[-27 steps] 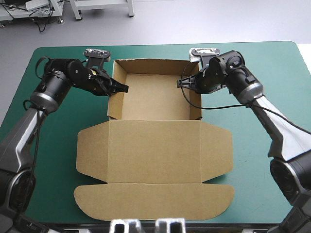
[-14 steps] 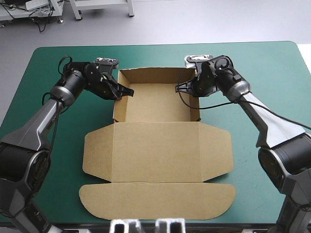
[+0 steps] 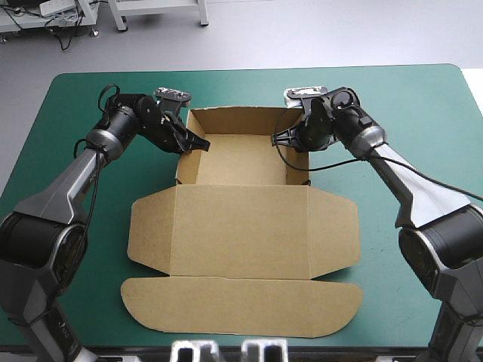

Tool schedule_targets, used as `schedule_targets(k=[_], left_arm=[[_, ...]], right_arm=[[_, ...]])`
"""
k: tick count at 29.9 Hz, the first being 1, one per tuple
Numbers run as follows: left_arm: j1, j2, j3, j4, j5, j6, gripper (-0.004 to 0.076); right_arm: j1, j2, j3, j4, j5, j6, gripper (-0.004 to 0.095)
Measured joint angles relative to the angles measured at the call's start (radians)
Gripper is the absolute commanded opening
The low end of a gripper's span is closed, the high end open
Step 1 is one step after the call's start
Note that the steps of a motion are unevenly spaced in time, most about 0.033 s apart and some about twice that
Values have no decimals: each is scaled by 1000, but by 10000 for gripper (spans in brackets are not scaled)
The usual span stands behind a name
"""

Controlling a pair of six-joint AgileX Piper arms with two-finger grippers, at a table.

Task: Fold the box

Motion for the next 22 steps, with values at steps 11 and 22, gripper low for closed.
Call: schedule_targets(k=[11, 22], left_arm=[[-12, 48, -114, 10, 68, 43, 568], [-13, 48, -141, 65, 77, 23, 568]], right_arm=[[3, 10, -12, 20, -15, -88, 317], [6, 10, -97, -27, 49, -97, 338]])
